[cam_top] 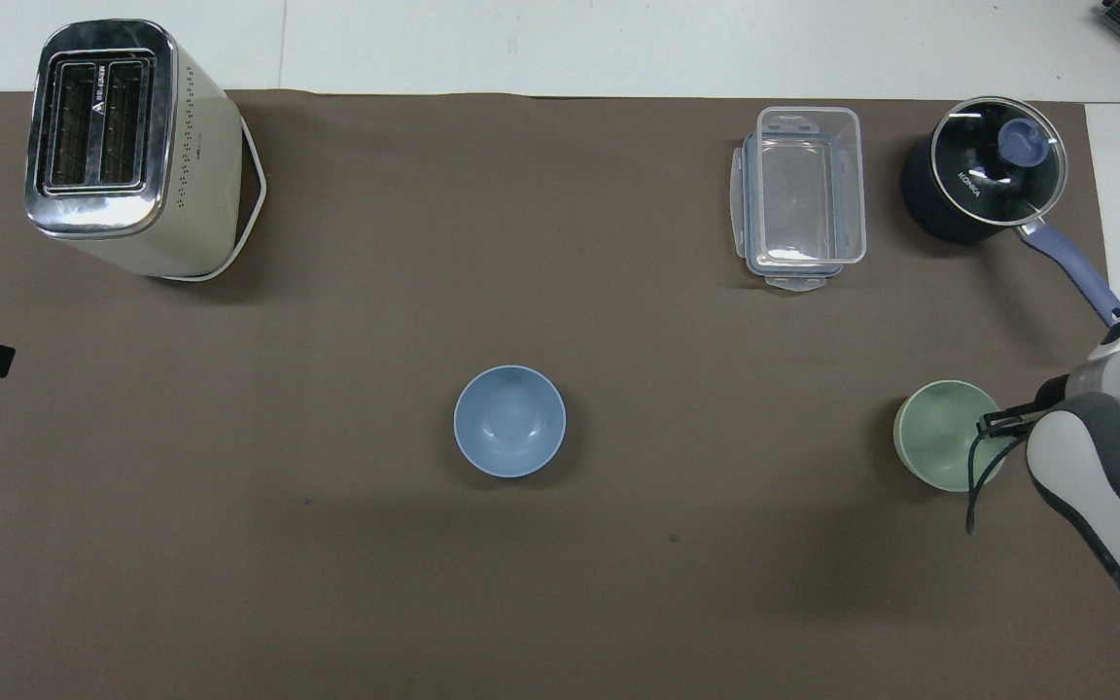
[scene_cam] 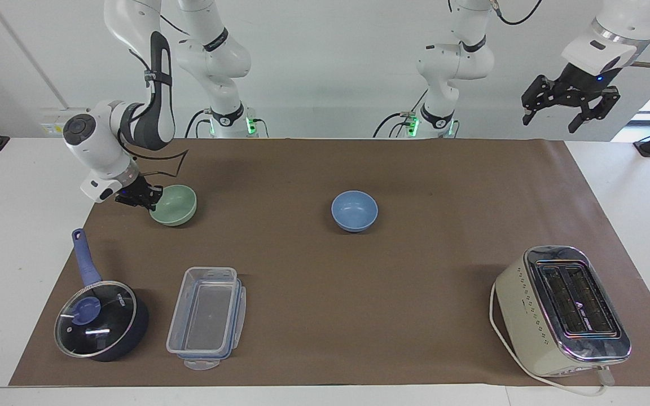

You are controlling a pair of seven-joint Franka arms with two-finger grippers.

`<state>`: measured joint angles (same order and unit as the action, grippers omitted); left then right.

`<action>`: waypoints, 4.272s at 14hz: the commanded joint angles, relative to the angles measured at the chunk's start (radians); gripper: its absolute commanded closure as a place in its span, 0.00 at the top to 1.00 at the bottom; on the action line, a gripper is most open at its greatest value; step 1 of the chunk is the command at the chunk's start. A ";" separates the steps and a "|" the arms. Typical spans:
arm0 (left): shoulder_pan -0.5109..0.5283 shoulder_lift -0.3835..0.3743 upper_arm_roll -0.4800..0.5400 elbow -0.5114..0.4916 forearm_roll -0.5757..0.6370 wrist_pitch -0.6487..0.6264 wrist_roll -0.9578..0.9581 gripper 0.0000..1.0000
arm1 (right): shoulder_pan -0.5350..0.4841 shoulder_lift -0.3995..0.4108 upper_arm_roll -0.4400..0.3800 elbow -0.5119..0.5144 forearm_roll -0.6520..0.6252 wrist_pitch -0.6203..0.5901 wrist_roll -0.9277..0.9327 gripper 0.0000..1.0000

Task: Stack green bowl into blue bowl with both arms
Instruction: 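Reach the right gripper to the green bowl rim and grasp it, then lift the green bowl with the right gripper over the blue bowl, then lower the green bowl into the blue bowl and open the right gripper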

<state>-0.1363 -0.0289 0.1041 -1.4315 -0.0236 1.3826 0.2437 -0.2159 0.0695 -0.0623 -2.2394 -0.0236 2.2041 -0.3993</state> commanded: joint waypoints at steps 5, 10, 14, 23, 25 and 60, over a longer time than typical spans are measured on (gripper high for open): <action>0.015 -0.020 -0.012 -0.018 0.008 -0.007 0.005 1.00 | -0.002 -0.003 0.010 0.056 0.016 -0.029 -0.055 0.00; 0.015 -0.020 -0.011 -0.018 0.008 -0.007 0.005 1.00 | 0.029 -0.011 0.012 0.165 0.129 -0.165 -0.115 0.00; 0.014 -0.020 -0.012 -0.018 0.008 -0.007 0.005 1.00 | 0.102 -0.016 0.013 0.244 0.180 -0.222 -0.057 0.00; 0.015 -0.020 -0.012 -0.017 0.008 -0.007 0.005 1.00 | 0.380 -0.005 0.013 0.333 0.185 -0.256 0.370 0.00; 0.015 -0.020 -0.012 -0.018 0.010 -0.007 0.005 1.00 | 0.444 0.001 0.013 0.350 0.186 -0.247 0.460 0.00; 0.015 -0.020 -0.012 -0.018 0.008 -0.007 0.005 1.00 | 0.865 0.200 0.010 0.362 0.182 0.003 0.979 0.00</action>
<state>-0.1363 -0.0293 0.1041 -1.4316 -0.0236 1.3817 0.2437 0.6605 0.2971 -0.0580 -1.8493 0.1706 2.2061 0.5997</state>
